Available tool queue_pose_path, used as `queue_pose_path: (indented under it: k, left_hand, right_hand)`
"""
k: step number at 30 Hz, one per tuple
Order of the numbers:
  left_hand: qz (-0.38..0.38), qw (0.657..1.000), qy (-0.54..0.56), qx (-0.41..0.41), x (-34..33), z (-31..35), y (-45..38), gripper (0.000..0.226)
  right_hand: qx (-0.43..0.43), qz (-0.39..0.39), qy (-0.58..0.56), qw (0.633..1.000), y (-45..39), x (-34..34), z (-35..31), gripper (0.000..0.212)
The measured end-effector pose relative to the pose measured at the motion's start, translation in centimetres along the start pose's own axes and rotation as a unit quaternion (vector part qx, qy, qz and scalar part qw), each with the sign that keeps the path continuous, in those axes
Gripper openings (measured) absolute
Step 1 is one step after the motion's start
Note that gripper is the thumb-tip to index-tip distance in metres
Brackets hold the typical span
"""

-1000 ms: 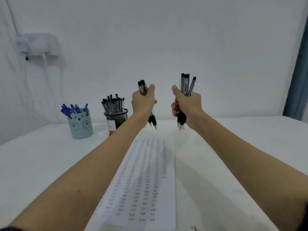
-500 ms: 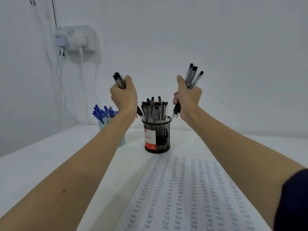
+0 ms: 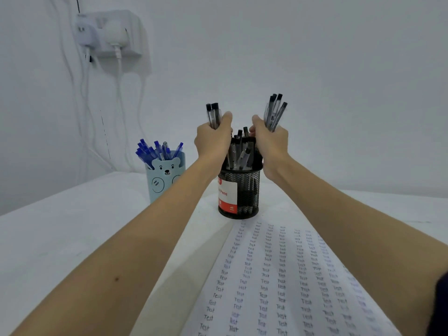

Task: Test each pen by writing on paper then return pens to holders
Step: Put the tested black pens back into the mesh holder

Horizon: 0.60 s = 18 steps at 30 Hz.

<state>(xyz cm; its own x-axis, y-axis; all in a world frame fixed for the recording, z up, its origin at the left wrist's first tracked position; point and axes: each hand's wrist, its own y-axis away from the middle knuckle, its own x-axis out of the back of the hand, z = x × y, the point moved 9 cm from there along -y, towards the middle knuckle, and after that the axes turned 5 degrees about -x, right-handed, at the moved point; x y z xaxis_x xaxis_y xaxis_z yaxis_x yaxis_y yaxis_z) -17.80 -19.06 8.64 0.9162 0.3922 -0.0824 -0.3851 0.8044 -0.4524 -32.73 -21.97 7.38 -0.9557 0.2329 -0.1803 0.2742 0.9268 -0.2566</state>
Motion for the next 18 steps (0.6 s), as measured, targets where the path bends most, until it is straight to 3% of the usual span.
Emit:
queue_pose_path:
  k: [6, 9, 14, 15, 18]
  left_hand:
    - [-0.066, 0.997, 0.011, 0.035, -0.8, 0.0, 0.6, 0.038]
    - [-0.066, 0.994, 0.064, 0.052, -1.1, 0.1, 1.7, 0.050]
    - [-0.017, 0.996, 0.071, 0.040, -2.0, 0.3, 2.3, 0.045]
    - [0.002, 0.997, 0.065, 0.037, -1.9, 0.2, 2.3, 0.043]
    - [0.062, 0.994, 0.076, 0.038, -1.2, 0.2, 2.1, 0.025]
  right_hand:
    - [-0.022, -0.049, 0.013, 0.998, 0.9, -0.4, 0.1, 0.017]
    - [-0.043, -0.075, 0.002, 0.996, 1.3, -0.7, 0.1, 0.041]
    - [-0.105, -0.123, -0.038, 0.986, 1.6, -1.7, 0.5, 0.078]
    - [-0.112, -0.119, -0.050, 0.985, 1.5, -1.7, 0.5, 0.078]
    - [-0.107, -0.071, -0.059, 0.990, 1.4, -1.1, 0.0, 0.045]
